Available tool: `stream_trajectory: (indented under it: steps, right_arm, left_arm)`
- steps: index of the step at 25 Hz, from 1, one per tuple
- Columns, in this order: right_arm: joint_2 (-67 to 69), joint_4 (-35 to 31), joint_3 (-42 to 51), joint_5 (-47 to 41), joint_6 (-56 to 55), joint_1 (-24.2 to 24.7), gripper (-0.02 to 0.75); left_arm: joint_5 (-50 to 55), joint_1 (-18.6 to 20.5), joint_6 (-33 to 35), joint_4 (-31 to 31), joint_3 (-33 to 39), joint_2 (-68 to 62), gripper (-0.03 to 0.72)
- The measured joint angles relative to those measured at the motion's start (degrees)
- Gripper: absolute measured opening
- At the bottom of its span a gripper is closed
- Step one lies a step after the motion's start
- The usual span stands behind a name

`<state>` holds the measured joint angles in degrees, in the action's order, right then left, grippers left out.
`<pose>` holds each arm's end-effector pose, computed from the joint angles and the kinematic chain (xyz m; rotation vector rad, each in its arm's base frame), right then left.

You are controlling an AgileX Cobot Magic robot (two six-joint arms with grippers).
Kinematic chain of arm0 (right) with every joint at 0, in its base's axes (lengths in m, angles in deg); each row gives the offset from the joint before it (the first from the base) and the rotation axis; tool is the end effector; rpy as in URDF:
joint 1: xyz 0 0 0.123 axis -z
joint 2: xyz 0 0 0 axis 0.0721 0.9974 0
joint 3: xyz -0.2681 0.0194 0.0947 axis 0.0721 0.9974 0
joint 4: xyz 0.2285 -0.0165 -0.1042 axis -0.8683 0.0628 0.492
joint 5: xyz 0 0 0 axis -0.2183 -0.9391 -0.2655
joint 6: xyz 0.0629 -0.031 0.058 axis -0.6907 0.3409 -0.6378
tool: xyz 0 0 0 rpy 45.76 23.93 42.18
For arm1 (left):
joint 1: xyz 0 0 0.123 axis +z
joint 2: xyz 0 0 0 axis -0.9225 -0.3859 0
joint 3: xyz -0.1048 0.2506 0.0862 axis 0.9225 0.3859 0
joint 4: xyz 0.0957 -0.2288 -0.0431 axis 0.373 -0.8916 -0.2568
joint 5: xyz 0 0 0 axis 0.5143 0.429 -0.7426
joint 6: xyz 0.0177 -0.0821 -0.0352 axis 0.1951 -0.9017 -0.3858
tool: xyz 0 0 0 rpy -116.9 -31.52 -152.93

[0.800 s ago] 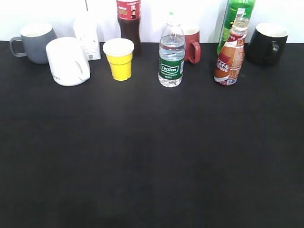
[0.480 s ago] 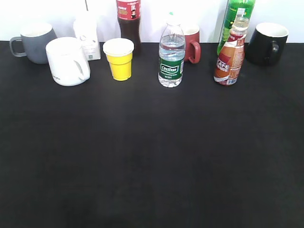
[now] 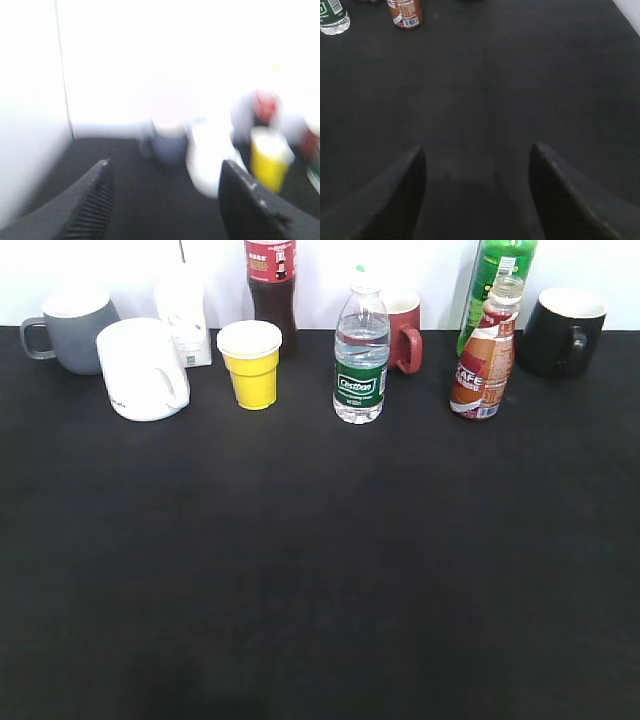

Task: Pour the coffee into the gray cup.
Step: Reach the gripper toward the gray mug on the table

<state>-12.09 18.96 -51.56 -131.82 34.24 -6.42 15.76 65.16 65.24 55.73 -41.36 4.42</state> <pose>-0.0055 -0.0018 0.2791 0.0279 2.0166 0.0426 0.0174 0.0036 0.3398 -0.0188 1.5250 -0.0064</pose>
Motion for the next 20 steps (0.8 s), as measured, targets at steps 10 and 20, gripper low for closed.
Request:
stream_trajectory:
  steps: [10,20]
  right_arm:
    - [0.0,0.0,0.0,0.0,0.0,0.0,0.507]
    - [0.0,0.0,0.0,0.0,0.0,0.0,0.507]
  left_arm:
    - [-45.24,0.0,0.0,1.61,0.21,-40.84,0.473]
    - [-73.0,0.0,0.7,1.11,0.28,-79.31,0.473]
